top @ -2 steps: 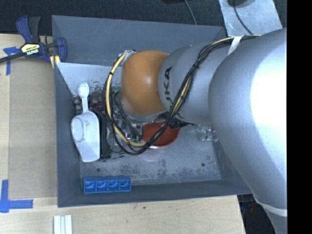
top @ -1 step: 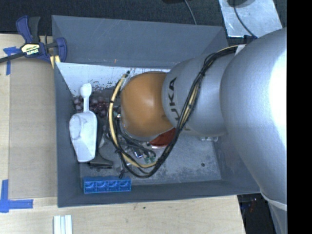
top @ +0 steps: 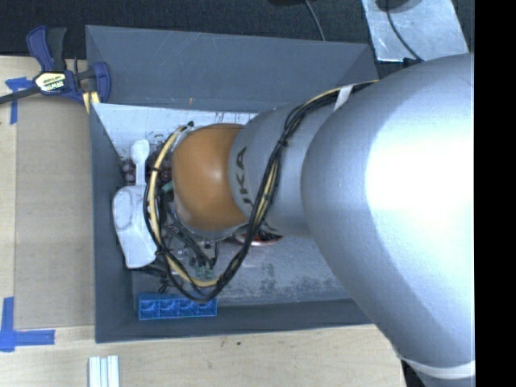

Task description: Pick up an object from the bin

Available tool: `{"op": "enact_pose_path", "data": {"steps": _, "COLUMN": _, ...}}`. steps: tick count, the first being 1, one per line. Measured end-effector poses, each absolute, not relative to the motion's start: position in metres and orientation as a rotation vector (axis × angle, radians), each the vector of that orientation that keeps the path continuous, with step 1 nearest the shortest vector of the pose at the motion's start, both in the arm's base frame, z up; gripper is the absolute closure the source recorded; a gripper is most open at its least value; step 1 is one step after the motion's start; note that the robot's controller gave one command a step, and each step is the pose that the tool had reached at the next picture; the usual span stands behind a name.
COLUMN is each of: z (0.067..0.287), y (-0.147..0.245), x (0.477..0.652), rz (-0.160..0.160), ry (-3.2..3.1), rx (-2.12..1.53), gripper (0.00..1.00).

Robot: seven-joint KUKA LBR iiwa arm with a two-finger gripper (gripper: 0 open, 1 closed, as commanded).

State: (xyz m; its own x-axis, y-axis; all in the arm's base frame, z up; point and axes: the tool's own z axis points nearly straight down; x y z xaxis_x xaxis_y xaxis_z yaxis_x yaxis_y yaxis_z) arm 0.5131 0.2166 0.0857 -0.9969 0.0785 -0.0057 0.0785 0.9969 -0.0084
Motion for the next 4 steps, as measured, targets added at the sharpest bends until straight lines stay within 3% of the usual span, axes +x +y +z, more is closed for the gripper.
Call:
{"op": "enact_pose_path", "data": {"steps": 1, "z": 0.083, "y": 0.207, "x": 0.521, "rz": -0.044, "ry": 3.111, "rx": -0.464, "gripper": 0.00}}
{"op": "enact_pose_path", "data": {"steps": 2, "z": 0.116, "y": 0.219, "x": 0.522, "rz": -0.026, "ry": 3.134, "rx": 0.038, "gripper": 0.00}}
{"op": "enact_pose_path", "data": {"steps": 3, "z": 0.081, "y": 0.228, "x": 0.512, "rz": -0.031, "ry": 3.037, "rx": -0.737, "gripper": 0.00}}
{"op": "enact_pose_path", "data": {"steps": 4, "z": 0.183, "y": 0.212, "x": 0.528, "rz": -0.030, "ry": 3.123, "rx": -0.344, "gripper": 0.00}}
